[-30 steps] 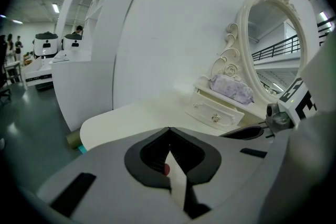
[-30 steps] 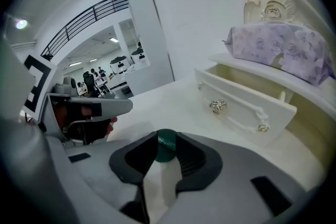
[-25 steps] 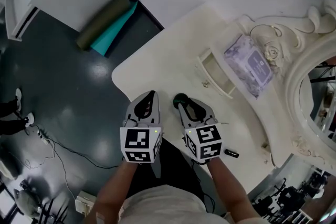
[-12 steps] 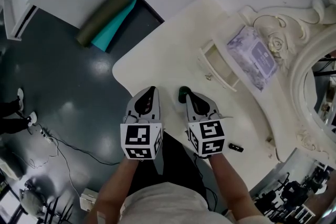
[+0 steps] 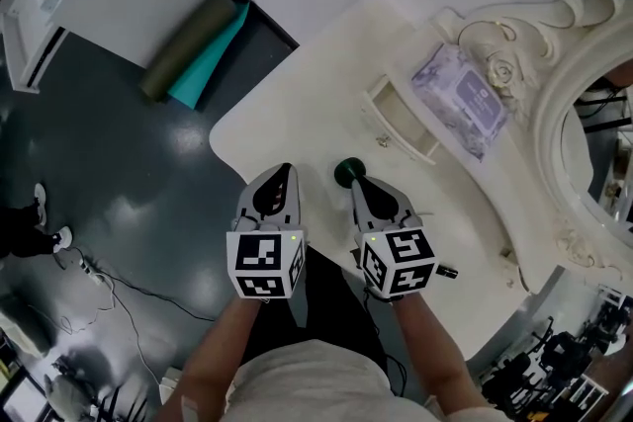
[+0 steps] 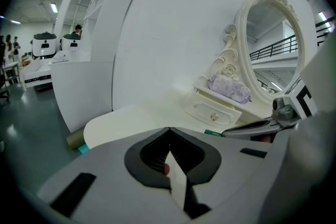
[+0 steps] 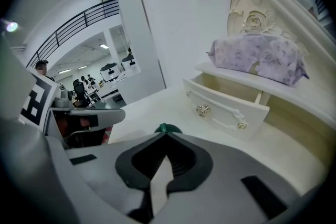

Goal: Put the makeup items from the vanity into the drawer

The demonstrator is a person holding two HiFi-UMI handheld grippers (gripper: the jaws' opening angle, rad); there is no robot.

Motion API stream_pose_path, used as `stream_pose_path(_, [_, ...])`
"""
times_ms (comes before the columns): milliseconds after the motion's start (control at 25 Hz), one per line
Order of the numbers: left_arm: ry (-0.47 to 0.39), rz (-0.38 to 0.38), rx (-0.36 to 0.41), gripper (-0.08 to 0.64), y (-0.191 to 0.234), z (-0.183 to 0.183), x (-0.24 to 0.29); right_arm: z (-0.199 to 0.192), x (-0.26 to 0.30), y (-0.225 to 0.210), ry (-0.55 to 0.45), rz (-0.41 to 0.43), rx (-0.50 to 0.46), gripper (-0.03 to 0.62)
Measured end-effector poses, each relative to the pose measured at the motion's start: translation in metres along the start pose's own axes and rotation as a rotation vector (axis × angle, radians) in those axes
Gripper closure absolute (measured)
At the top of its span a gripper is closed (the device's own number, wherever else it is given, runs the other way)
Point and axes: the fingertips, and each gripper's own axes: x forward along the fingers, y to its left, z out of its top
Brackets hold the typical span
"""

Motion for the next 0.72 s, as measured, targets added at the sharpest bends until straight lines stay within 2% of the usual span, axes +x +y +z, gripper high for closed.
stream_pose_path(440, [-0.031, -0.086, 0.070, 0.557, -0.028, 0.031, -0.006, 0.032, -0.042, -0.011, -0.098, -0.044, 0.130, 0.574])
stream_pose_path(720, [-0.053, -0.135, 0.123, 0.557, -0.044, 0.054, -0.008, 0.056, -0.061, -0.028, -0.154, -0.089, 0.180, 0.574])
